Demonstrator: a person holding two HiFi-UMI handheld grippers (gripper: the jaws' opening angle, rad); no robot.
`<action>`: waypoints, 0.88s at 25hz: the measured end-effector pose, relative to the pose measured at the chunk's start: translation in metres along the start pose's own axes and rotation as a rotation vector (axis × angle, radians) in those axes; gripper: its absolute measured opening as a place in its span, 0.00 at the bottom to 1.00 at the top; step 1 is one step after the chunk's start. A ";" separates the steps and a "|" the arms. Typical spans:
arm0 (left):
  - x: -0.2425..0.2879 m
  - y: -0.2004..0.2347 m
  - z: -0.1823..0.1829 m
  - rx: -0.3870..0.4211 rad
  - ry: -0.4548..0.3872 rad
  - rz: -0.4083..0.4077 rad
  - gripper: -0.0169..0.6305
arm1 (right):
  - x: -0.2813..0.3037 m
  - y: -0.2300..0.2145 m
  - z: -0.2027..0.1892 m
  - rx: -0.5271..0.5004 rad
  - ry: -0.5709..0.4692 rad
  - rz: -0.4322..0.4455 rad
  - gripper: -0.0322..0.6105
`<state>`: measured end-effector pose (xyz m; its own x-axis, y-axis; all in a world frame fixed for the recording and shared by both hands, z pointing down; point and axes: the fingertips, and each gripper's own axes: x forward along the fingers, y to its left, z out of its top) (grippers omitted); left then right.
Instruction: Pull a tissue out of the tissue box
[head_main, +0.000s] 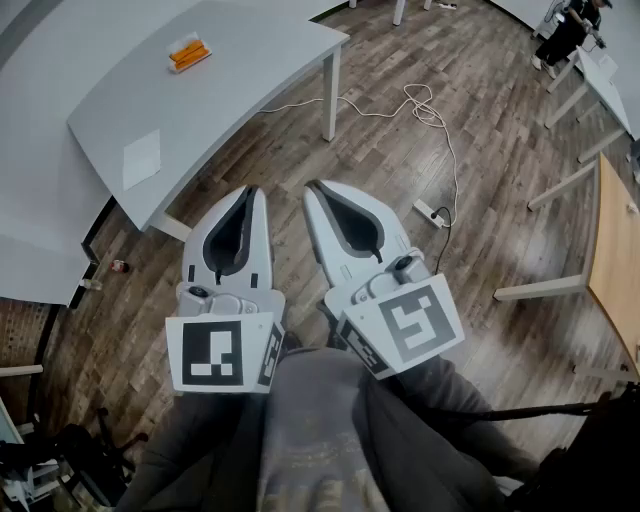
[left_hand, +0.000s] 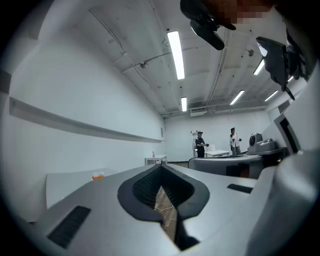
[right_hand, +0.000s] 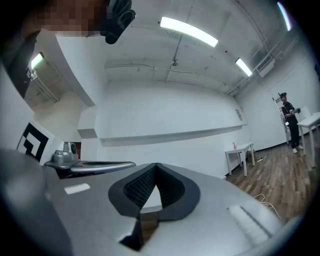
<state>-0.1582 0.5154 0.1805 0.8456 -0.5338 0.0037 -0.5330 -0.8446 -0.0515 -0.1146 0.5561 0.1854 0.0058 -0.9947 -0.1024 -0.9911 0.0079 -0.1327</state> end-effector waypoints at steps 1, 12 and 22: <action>0.001 -0.003 -0.002 0.001 0.000 0.001 0.03 | -0.002 -0.003 -0.001 0.001 -0.001 0.000 0.05; 0.034 -0.030 -0.023 -0.001 0.060 0.023 0.03 | -0.005 -0.050 -0.015 0.097 0.019 0.045 0.07; 0.097 0.006 -0.048 -0.022 0.098 0.021 0.03 | 0.049 -0.109 -0.034 0.114 0.049 -0.014 0.07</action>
<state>-0.0807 0.4571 0.2281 0.8275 -0.5524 0.1003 -0.5524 -0.8330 -0.0309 -0.0103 0.5035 0.2282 0.0099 -0.9986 -0.0522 -0.9694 0.0032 -0.2456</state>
